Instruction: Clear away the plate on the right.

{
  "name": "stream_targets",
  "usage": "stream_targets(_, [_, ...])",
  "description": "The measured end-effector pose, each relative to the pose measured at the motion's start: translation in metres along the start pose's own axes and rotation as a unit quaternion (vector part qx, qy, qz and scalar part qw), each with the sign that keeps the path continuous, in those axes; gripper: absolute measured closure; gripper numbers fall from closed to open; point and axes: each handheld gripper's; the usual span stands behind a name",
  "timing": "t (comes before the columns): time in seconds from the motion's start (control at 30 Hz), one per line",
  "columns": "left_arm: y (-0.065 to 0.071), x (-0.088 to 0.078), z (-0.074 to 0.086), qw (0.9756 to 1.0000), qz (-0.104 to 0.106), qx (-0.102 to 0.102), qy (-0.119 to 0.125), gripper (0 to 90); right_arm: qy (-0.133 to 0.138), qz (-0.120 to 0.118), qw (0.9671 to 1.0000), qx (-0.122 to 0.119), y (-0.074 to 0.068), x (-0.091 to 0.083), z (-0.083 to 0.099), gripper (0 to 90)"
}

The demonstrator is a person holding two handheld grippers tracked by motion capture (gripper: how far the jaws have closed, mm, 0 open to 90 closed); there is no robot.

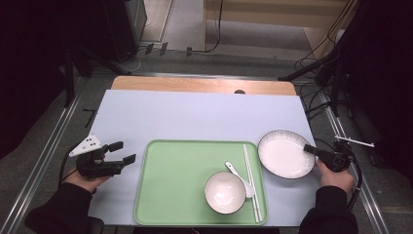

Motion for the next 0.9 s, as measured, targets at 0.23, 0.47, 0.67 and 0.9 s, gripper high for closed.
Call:
stream_targets(0.23, [-0.001,0.0,0.0,1.0,0.004,-0.007,0.002,26.8,0.001,0.01,0.9999,-0.002,-0.006,-0.006,-0.003,85.5])
stream_targets(0.47, [-0.001,-0.001,-0.001,0.9999,0.008,-0.012,0.0,27.5,0.001,-0.002,0.9999,0.016,-0.008,-0.011,-0.004,85.0])
stream_targets(0.67, [0.0,-0.002,-0.003,0.9996,0.022,-0.02,0.0,34.2,0.002,-0.002,0.9997,0.022,-0.011,-0.014,-0.006,84.6])
stream_targets(0.9, [0.001,-0.001,-0.006,0.9994,0.025,-0.023,-0.006,38.2,0.006,-0.02,0.9992,0.033,-0.014,-0.019,-0.008,84.6])
Point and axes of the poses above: each handheld gripper's, and its own axes: x roughly forward along the jaws, z roughly out of its underside, y roughly to its right, and after that the axes turned 11 degrees about -y, right-handed
